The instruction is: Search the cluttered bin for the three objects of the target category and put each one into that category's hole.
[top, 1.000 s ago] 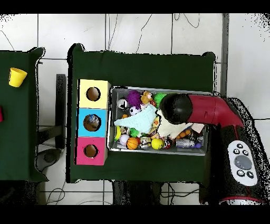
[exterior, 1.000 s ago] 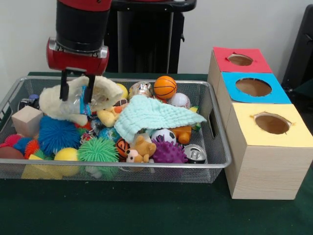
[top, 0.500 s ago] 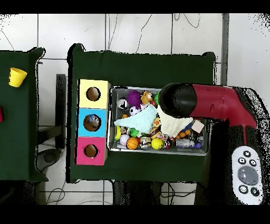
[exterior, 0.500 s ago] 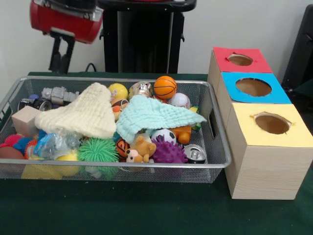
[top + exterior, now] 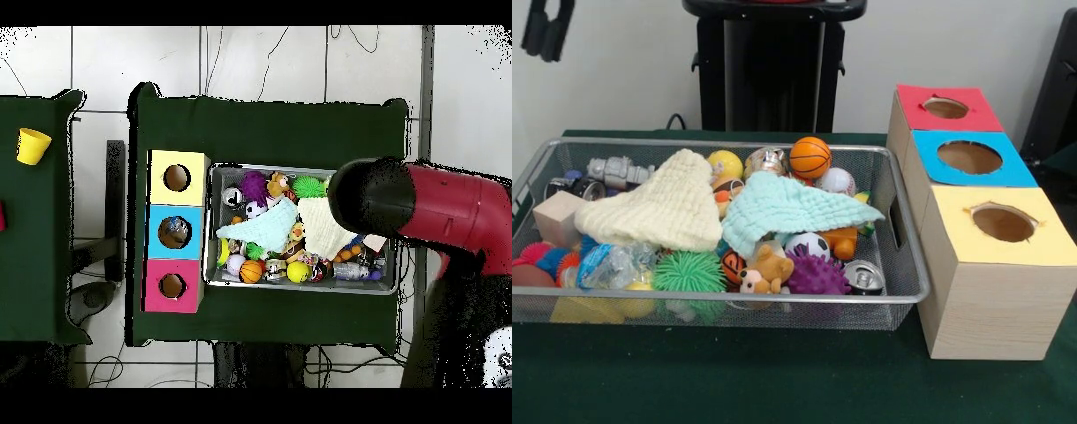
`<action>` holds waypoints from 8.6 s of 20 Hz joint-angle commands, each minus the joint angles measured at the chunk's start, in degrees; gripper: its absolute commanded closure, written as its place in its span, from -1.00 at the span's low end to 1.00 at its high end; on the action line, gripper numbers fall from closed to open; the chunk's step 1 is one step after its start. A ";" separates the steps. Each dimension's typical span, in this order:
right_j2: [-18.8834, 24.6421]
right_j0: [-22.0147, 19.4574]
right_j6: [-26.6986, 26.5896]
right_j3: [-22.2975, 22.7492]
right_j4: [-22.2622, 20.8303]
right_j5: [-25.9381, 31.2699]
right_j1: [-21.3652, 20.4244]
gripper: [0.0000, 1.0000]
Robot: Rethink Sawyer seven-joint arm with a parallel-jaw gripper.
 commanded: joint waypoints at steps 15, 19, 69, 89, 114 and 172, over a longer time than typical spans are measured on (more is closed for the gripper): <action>10.00 -13.14 5.53 16.69 9.08 -22.18 8.25 1.00; 8.77 -12.20 6.95 17.61 9.26 -22.91 8.51 1.00; 17.74 -17.71 1.12 17.23 6.27 -27.56 16.19 -1.00; 15.96 -13.33 -1.21 1.80 8.00 -5.25 16.02 -1.00; 16.45 -14.14 5.33 6.30 11.66 -16.29 20.75 -1.00; 6.33 -6.29 7.24 11.49 19.51 -18.83 22.75 -1.00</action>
